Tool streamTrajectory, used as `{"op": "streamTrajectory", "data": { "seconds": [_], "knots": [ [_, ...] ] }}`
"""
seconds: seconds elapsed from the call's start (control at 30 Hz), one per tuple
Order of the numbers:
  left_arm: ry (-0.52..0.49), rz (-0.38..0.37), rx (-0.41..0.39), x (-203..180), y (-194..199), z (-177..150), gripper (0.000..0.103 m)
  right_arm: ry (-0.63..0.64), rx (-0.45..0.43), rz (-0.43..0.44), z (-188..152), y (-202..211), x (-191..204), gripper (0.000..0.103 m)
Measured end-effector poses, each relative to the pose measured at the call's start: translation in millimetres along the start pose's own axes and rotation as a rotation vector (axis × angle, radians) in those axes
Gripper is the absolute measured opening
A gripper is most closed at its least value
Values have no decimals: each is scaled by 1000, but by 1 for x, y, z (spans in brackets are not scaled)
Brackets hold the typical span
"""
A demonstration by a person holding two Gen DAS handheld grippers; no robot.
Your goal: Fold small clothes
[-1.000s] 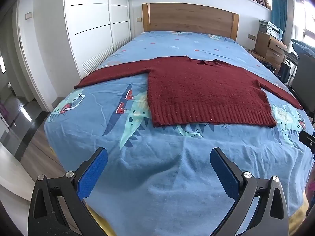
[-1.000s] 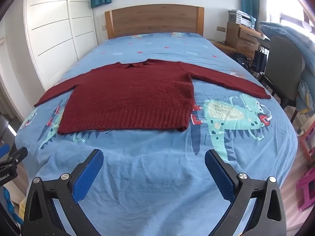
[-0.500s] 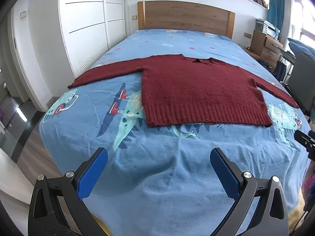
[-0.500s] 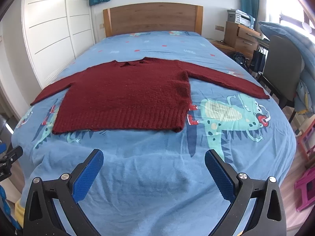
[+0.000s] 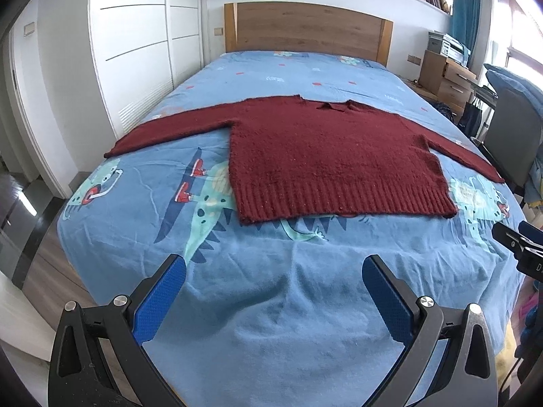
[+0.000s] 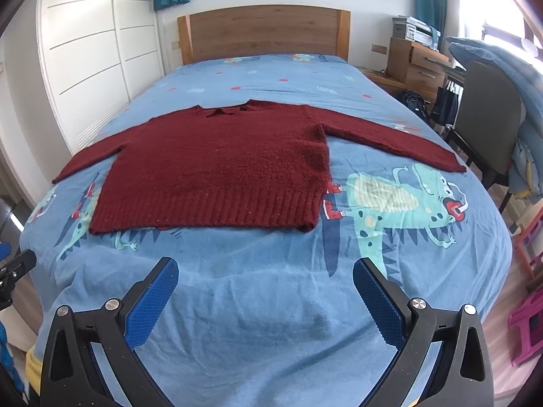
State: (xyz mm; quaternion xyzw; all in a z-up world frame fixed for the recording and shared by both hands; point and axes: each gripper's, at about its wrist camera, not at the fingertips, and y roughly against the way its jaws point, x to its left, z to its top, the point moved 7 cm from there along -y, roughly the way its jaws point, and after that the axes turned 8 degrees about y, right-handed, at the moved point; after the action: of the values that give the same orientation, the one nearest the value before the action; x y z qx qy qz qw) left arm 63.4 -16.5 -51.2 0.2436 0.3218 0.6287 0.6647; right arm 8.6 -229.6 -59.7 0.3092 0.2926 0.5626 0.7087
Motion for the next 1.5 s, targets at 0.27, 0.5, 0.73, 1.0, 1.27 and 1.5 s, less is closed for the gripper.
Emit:
{"op": "streamTrajectory", "data": {
  "seconds": [0.27,0.5,0.73,1.0,1.27,1.5],
  "knots": [
    [19,-8,11,3,-1,-2,102,8,-11,-3,0,3,4,103],
    [24,10,16,6,-4,-3,102,-12,-29,26,2,3,3,103],
    [28,10,15,6,-6,-3,102,-18,-46,31,4,3,1,103],
    [58,40,-2,11,-9,3,102,-19,-24,44,5,-4,-3,103],
    [107,45,7,22,-10,13,102,-43,15,64,11,-15,-5,103],
    [102,32,43,23,-21,20,102,-77,53,65,15,-28,-18,103]
  ]
}}
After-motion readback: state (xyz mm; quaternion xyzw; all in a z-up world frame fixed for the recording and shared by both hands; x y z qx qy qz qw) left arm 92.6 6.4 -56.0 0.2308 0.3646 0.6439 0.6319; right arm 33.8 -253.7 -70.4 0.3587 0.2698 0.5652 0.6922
